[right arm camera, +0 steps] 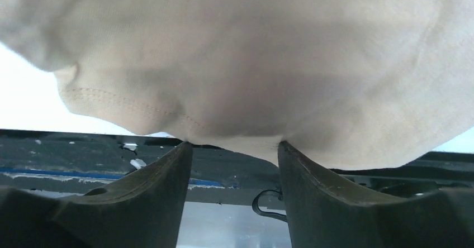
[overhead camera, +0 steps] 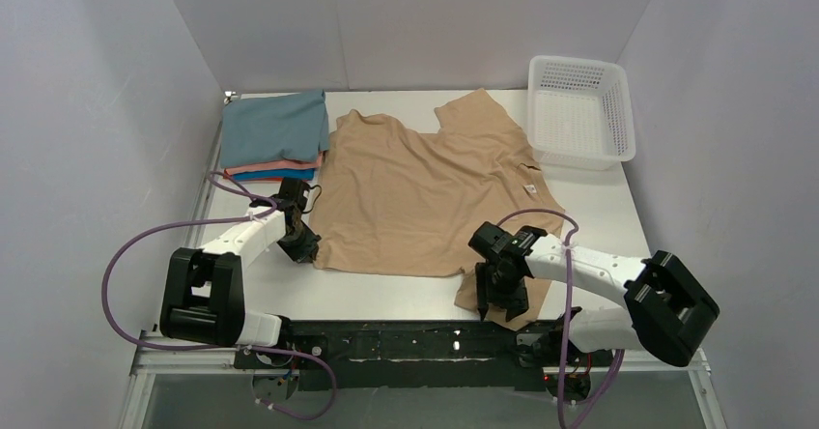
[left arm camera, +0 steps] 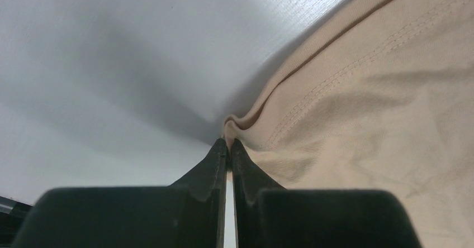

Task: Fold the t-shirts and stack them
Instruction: Grab the side of the flattened tshirt closest away from the robot with both arms, then fold the flattened tshirt in 1/3 of the way

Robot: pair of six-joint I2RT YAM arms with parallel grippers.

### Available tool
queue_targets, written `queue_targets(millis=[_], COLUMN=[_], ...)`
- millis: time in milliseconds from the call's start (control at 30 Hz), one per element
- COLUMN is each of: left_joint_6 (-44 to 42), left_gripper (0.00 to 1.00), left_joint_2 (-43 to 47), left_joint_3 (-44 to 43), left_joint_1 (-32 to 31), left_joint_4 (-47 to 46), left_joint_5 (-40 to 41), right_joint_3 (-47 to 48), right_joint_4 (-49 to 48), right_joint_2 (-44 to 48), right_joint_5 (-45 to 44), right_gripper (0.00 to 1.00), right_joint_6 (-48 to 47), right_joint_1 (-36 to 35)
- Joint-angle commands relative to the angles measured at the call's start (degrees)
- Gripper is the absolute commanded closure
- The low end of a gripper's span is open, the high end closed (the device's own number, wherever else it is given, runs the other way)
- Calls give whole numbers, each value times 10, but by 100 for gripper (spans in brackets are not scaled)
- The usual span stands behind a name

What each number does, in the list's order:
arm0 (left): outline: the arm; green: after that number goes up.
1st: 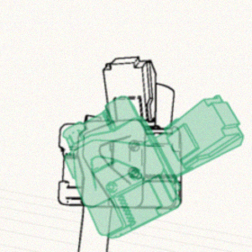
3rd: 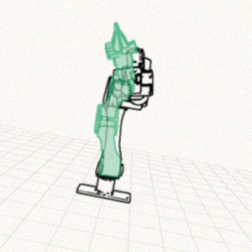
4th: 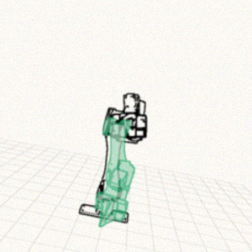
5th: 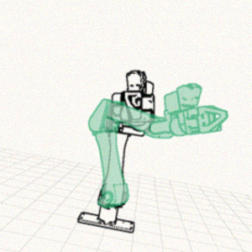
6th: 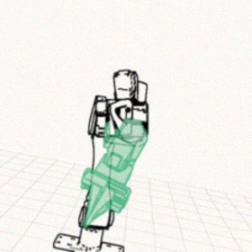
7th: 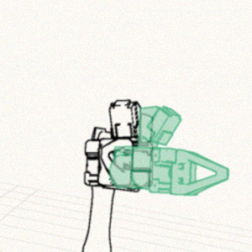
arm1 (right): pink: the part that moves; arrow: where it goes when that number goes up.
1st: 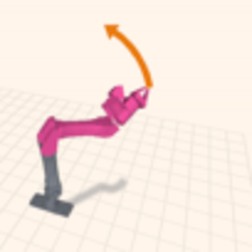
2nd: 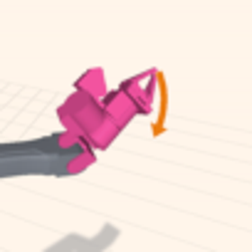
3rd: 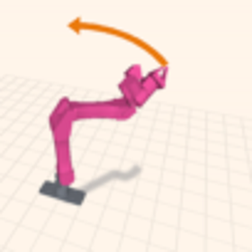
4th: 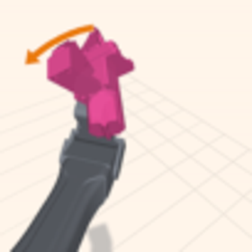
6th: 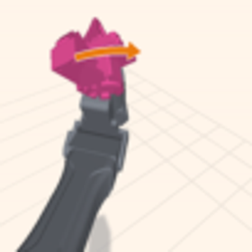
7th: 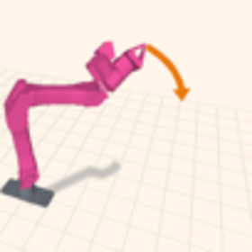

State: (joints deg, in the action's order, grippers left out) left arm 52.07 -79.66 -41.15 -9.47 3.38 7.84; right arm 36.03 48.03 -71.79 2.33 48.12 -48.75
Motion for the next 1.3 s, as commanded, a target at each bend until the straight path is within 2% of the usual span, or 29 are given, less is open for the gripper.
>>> queue_targets(millis=[0, 33, 67, 167, 233, 267, 367, 433, 733, 867, 1000, 1133, 1267], left_joint_6=[4, 4, 3, 3, 2, 1, -1, -1, 43, 57, 48, 49, 50], left_gripper=[100, 100, 100, 100, 100, 100, 100, 100, 100, 100, 100, 100, 100], left_joint_2=[5, 6, 8, 19, 27, 33, 51, 68, 186, 245, 259, 239, 205], left_joint_3=[14, 12, 11, 10, 8, 9, 3, 2, 44, 70, 77, 58, 19], left_joint_1=[2, 2, 2, 2, 2, 2, 2, 2, 2, 2, 2, 2, 2], left_joint_4=[69, 74, 76, 78, 86, 90, 120, 143, 231, 270, 277, 264, 249], left_joint_5=[2, 5, 7, 9, 9, 11, 25, 29, 32, 23, 0, -1, 6], right_joint_3=[-13, -13, -14, -13, -1, 8, 46, 65, 105, 121, 126, 153, 201], right_joint_4=[-76, -80, -83, -84, -63, -41, 37, 80, 289, 322, 320, 302, 272], right_joint_2=[-33, -41, -46, -39, -30, -24, 0, 25, 113, 133, 137, 118, 79], right_joint_5=[4, 7, 6, -12, -36, -55, -99, -97, 5, 37, 36, -35, -109], right_gripper=[38, 40, 48, 81, 96, 99, 99, 99, 99, 99, 99, 99, 99], right_joint_6=[27, 29, 32, 42, 43, 42, 22, 3, -37, -30, -29, -25, -54], right_joint_1=[4, 4, 4, 6, 10, 12, 15, 15, 12, -15, -21, -12, 29])
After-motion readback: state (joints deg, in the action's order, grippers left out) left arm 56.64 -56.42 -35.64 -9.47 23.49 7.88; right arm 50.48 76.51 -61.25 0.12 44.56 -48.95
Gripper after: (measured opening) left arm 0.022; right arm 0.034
